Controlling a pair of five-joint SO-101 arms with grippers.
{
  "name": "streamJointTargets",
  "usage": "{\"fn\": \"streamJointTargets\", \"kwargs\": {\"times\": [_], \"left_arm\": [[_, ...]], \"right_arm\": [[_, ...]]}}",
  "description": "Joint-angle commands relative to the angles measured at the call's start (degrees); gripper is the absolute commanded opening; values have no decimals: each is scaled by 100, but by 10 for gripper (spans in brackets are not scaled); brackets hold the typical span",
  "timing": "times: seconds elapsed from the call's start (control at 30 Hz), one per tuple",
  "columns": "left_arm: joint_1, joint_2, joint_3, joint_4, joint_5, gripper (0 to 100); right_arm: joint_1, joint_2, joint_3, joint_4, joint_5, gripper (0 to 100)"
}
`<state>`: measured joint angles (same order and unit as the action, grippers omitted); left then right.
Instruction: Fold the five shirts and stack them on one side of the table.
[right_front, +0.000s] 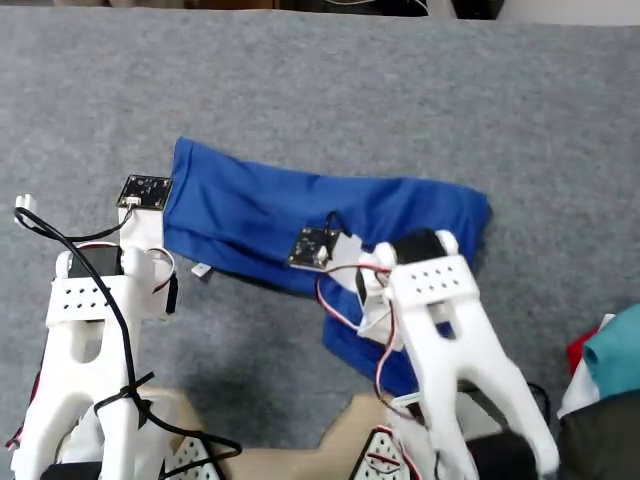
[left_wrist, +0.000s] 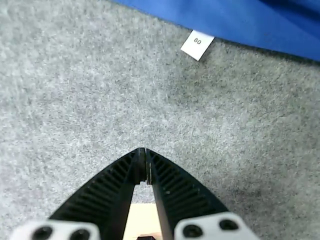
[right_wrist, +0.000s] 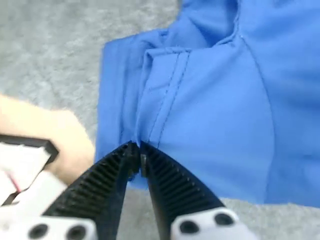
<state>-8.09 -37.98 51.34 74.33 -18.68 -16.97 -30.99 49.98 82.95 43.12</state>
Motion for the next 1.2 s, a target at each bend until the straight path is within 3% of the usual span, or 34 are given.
{"fn": "streamJointTargets", "kwargs": {"times": [0.0, 0.5, 0.77, 1.0, 1.17], "left_arm": [[-9, -145, 0, 35, -26, 19], [-9, -145, 9, 44, -26, 19], [9, -145, 9, 44, -26, 19], [0, -145, 18, 44, -26, 19], [-26, -145, 18, 44, -26, 19]], "right_arm": [[-92, -620, -224, 352, -62, 12], [-110, -945, 145, 615, 9, 12], [-760, -901, 207, 642, 141, 18], [-787, -927, 444, 466, 149, 161], [-813, -936, 426, 527, 255, 171]]}}
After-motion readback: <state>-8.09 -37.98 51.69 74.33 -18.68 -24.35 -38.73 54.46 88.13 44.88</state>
